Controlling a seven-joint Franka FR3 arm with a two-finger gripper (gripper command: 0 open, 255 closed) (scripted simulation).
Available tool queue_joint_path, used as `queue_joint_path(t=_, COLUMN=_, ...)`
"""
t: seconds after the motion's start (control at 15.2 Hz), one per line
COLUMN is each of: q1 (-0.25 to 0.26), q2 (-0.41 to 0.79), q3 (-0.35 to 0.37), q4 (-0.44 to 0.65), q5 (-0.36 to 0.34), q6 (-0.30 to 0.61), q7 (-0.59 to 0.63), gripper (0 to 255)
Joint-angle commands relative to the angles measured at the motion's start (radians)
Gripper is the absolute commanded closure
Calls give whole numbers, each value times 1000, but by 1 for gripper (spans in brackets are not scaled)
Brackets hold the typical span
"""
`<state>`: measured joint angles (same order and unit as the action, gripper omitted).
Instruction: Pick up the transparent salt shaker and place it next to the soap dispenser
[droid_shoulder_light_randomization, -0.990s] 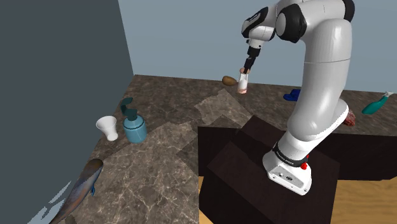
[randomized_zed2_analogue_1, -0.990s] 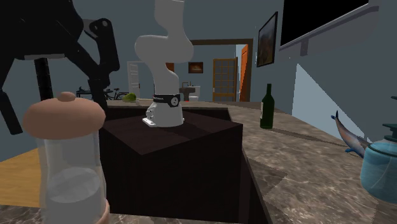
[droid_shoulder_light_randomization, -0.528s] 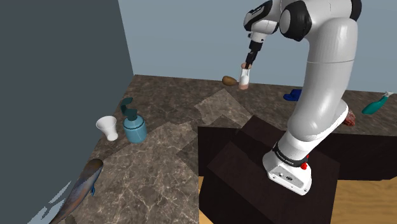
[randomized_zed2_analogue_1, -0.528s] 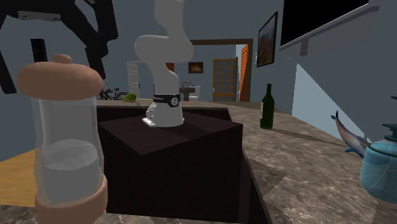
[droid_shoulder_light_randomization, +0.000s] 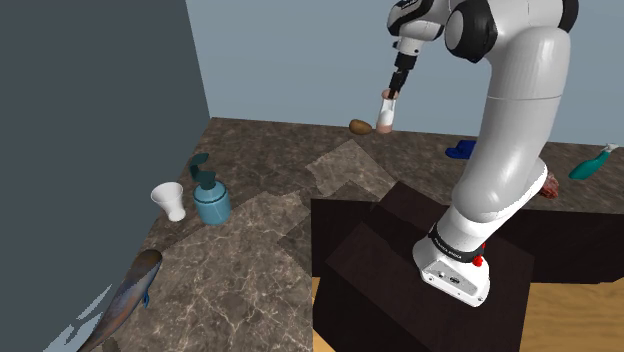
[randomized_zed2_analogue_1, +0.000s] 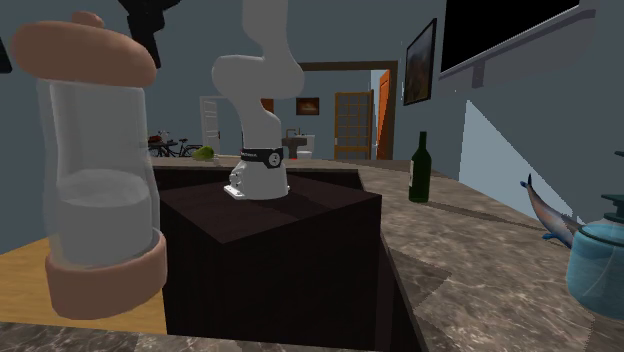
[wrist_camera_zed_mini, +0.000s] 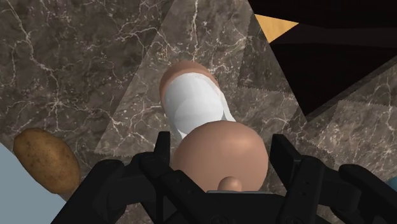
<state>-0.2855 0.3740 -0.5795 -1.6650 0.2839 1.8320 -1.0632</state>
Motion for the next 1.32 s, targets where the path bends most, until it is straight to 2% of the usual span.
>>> queue_joint_path(t=0.0, q1=0, q2=-8, q3=-3, q4=17, q5=-6, q6=-24, q7=4, gripper=255)
queue_joint_path(t=1.25, q1=-19, q2=-34, q3=-16, q4=241, q5=-28, q6=-265, q7=38, gripper=255)
